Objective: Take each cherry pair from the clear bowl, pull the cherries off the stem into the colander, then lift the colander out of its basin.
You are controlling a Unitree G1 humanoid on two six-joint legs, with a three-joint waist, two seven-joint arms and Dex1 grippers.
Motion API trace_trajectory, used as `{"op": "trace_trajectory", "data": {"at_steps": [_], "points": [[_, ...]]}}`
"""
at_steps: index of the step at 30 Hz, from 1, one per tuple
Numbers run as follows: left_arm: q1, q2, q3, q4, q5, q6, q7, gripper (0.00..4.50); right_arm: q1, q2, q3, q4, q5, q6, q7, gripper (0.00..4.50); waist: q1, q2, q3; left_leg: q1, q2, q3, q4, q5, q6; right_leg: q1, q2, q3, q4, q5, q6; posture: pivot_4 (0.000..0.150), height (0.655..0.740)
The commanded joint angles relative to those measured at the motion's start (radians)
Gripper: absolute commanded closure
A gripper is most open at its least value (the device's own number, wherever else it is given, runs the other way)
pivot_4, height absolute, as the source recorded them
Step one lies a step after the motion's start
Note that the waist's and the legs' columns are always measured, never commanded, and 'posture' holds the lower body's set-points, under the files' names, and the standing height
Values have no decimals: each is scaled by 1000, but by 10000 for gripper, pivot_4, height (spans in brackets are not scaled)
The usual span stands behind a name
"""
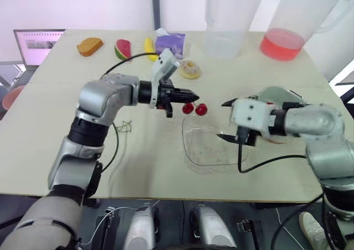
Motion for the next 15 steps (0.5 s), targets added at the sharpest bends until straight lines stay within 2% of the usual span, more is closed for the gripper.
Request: {"op": "trace_trajectory", "data": {"at_steps": [1, 4, 8, 15], "points": [[4, 27, 18, -82, 14, -127, -59, 45000, -91, 28, -54, -42, 147, 259, -10, 414, 2, 0, 0, 0, 0, 0, 0, 0, 0, 0, 0, 0, 0, 0, 0, 1500, 7400], [19, 51, 22, -120, 7, -159, -94, 45000, -169, 77, -59, -20, 231, 425, -56, 414, 1, 0, 0, 0, -1, 0, 0, -1, 2, 0, 0, 0, 0, 0, 0, 1500, 7400], [34, 57, 26, -144, -6, -159, -103, 45000, -262, 165, -61, 23, 312, 548, -131, 414, 0, 0, 0, 0, -1, 0, 0, -3, 5, 0, 0, 0, 0, 0, 0, 1500, 7400], [44, 65, 31, -164, -19, -139, -106, 45000, -297, 170, -51, 87, 395, 574, -227, 414, 0, 0, 0, -1, -2, 0, 0, -5, 8, -1, 1, 0, 0, 0, 0, 1500, 7400]]}}
